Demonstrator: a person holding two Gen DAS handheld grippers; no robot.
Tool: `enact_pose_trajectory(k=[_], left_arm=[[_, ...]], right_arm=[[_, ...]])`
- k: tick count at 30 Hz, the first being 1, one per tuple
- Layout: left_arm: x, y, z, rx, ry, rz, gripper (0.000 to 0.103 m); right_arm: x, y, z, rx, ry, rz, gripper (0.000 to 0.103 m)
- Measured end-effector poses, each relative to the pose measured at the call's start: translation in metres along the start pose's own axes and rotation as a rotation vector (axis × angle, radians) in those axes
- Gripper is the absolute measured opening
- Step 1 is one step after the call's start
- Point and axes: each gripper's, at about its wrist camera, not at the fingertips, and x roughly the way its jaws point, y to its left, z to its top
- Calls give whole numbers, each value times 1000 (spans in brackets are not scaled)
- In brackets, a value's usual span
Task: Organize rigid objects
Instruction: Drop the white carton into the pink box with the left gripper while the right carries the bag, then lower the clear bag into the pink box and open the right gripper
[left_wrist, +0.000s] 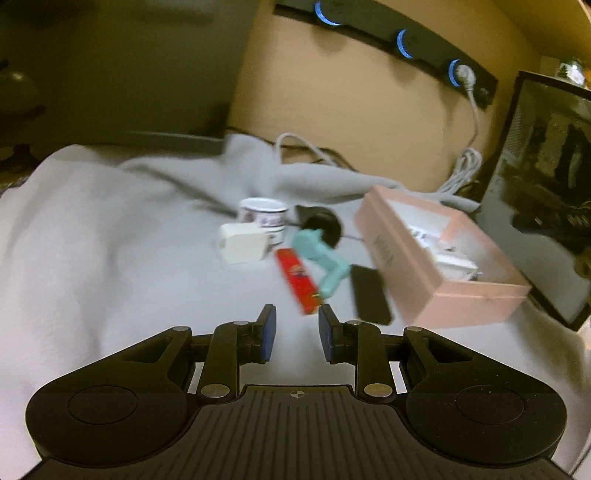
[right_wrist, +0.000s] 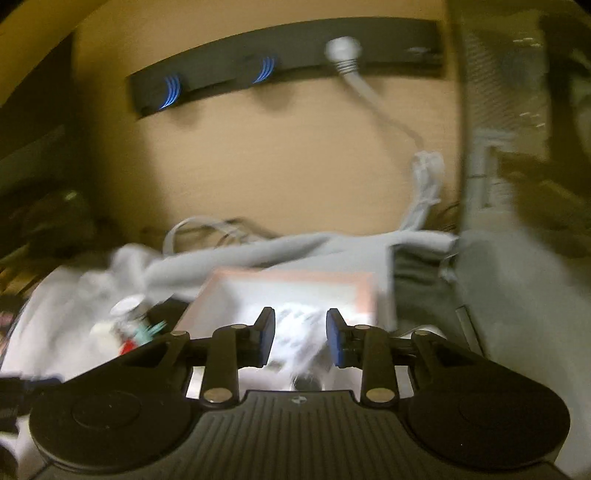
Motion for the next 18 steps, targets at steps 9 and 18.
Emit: enact_pose_trajectory(k=[9,18], left_arm=[[32,-15,5,-2,1,-43,28],[57,-26,34,-23,-32,-6,28]], right_arm=[[-30,48,-64,-186,29,94,58],[-20,67,-108,-234,36,117,58]])
